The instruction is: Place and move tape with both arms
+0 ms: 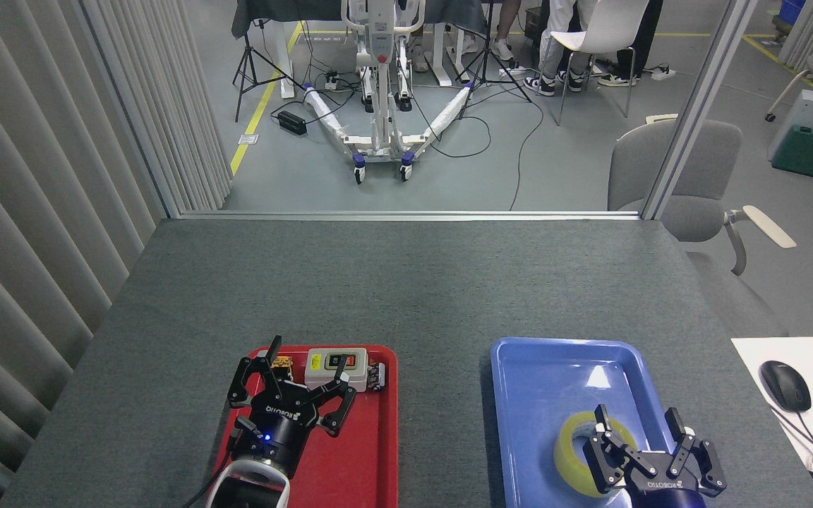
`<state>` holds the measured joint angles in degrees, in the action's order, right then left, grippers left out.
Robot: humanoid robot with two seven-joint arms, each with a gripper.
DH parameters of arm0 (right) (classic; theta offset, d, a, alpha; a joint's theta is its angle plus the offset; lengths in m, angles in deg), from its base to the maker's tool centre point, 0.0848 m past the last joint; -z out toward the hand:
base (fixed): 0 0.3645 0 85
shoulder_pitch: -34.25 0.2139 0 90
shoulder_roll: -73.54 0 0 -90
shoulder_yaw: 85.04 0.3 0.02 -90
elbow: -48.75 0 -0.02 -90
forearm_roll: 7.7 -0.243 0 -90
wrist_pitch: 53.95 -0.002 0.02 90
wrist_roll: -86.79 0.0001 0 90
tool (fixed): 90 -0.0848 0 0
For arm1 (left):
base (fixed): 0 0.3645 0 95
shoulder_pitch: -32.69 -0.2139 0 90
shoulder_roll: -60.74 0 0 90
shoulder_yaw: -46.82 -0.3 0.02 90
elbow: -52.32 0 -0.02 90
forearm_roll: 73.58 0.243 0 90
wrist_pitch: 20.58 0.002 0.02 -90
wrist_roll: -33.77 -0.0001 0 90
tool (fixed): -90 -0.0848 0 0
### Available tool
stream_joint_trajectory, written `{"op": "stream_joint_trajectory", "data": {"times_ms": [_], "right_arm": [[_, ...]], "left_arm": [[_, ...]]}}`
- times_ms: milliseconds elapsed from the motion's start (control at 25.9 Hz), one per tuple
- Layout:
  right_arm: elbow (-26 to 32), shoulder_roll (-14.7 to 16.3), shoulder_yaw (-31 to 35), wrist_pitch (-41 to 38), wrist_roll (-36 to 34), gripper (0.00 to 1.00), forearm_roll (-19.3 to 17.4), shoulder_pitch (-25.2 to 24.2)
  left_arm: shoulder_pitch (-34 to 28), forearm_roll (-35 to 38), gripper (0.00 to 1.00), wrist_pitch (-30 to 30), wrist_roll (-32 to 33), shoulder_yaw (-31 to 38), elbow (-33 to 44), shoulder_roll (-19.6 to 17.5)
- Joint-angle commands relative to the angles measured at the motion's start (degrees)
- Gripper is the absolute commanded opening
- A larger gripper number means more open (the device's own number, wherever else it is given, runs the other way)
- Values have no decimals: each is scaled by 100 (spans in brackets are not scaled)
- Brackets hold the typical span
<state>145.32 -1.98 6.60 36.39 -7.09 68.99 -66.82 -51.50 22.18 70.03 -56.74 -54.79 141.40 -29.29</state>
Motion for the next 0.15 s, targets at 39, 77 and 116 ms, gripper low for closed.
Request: {"op": "stream_joint_trajectory", "data": {"times_ms": [39,77,116], "right_arm": [[2,37,-6,-7,-34,100,-13,8],[2,55,3,-7,-26,100,-13,8],[2,55,3,-7,-17,100,-13,8]], "left_arm": [[175,-4,100,53,16,1,-269,65],[245,-22,100,53,16,1,-365,74],[272,-22,100,53,7,1,-436,92]]}}
